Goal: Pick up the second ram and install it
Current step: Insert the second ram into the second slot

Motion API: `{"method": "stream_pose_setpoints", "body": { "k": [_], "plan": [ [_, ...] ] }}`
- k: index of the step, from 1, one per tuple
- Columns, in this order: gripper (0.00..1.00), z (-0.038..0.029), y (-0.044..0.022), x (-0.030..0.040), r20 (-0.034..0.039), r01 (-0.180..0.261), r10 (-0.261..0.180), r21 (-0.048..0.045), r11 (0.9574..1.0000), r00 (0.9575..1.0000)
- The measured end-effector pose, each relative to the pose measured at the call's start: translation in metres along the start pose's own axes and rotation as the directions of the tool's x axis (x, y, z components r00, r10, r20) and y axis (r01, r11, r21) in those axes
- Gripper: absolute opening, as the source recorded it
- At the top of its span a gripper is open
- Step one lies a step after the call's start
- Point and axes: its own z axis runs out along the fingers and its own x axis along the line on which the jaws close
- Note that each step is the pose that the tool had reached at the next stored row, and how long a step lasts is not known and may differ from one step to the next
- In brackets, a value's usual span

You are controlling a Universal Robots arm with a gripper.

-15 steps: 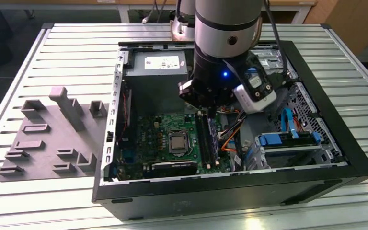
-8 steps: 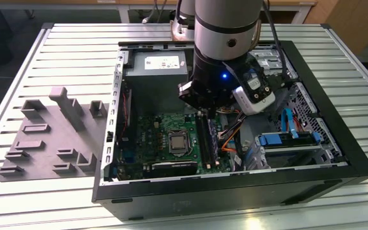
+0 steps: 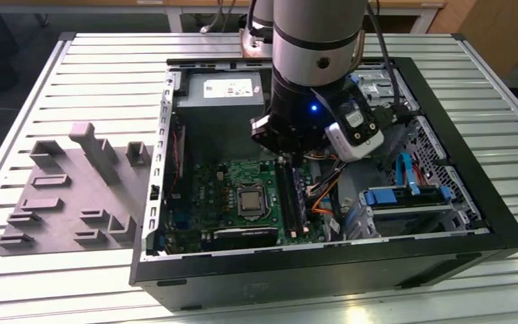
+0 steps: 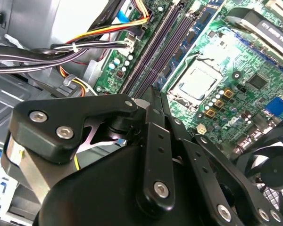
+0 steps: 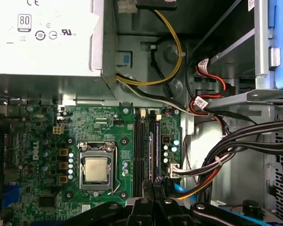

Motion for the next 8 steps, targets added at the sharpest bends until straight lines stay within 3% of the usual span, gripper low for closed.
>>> {"method": "stream_pose_setpoints", "body": {
  "k": [8],
  "plan": [
    [0.11,0.0069,0.0016,0.0012,0.0001,-0.003,0.003,0.0002,1.0000,1.0000]
  ]
}}
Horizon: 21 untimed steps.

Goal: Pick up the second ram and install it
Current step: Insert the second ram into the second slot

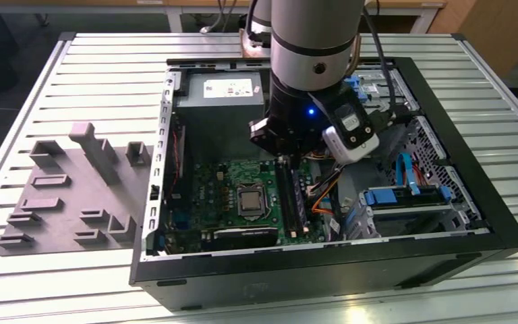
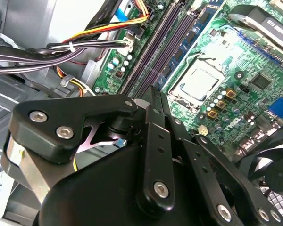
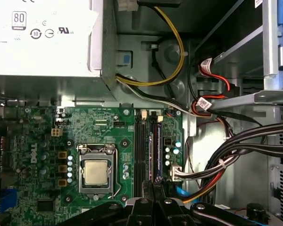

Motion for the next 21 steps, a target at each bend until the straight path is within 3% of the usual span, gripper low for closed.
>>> {"method": "stream_pose_setpoints", "body": {
  "k": [21],
  "plan": [
    [0.11,0.0120,0.0001,0.0008,0.0002,-0.006,0.006,0.0005,1.0000,1.0000]
  ]
}}
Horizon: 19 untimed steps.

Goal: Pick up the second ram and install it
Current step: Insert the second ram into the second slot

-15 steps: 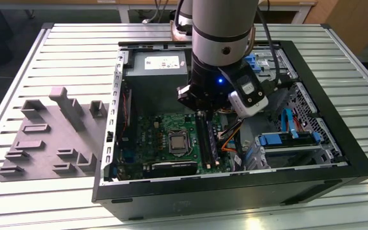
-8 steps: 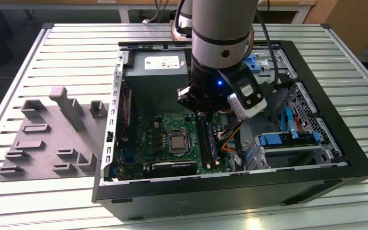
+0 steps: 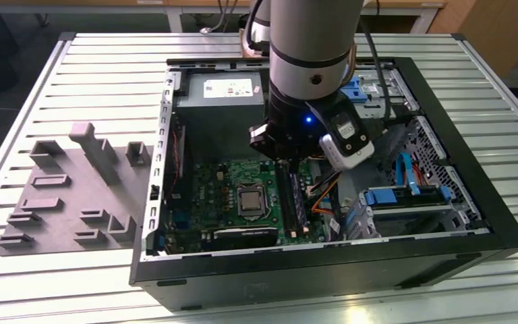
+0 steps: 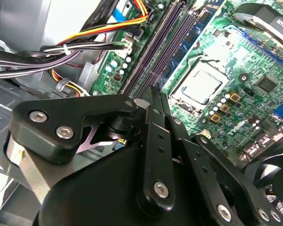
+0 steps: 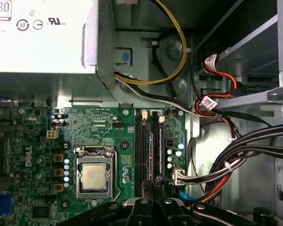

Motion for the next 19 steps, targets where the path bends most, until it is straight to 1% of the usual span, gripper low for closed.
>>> {"method": "stream_pose_setpoints", "body": {
  "k": [19],
  "plan": [
    [0.11,0.0076,-0.0004,0.0005,0.0001,-0.002,0.002,0.0002,1.0000,1.0000]
  ]
}}
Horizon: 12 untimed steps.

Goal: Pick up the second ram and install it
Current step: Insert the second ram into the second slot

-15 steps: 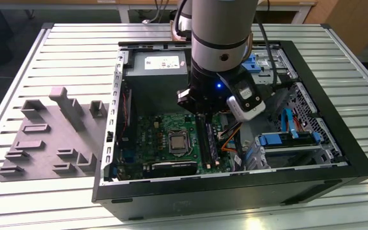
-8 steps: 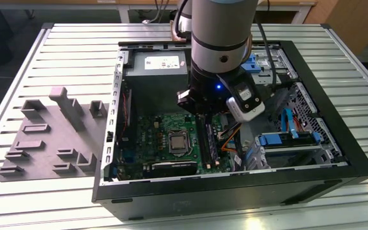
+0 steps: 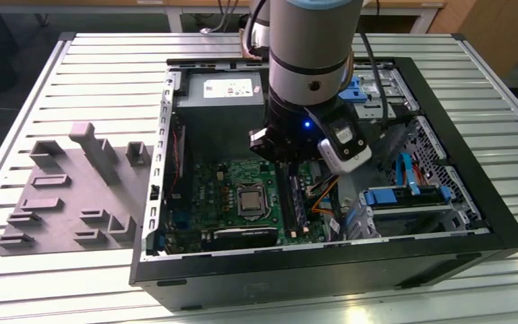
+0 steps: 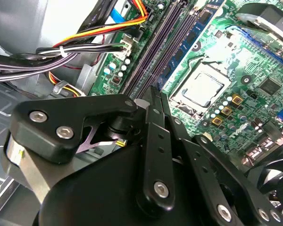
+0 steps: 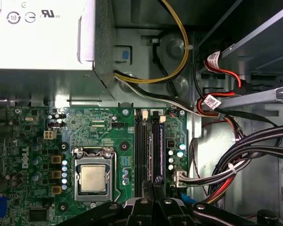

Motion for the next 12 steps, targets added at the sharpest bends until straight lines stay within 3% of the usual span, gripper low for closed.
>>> {"method": "stream_pose_setpoints", "body": {
  "k": [12],
  "plan": [
    [0.11,0.0055,-0.0002,0.0004,0.0001,-0.001,0.001,-0.0001,1.0000,1.0000]
  ]
}}
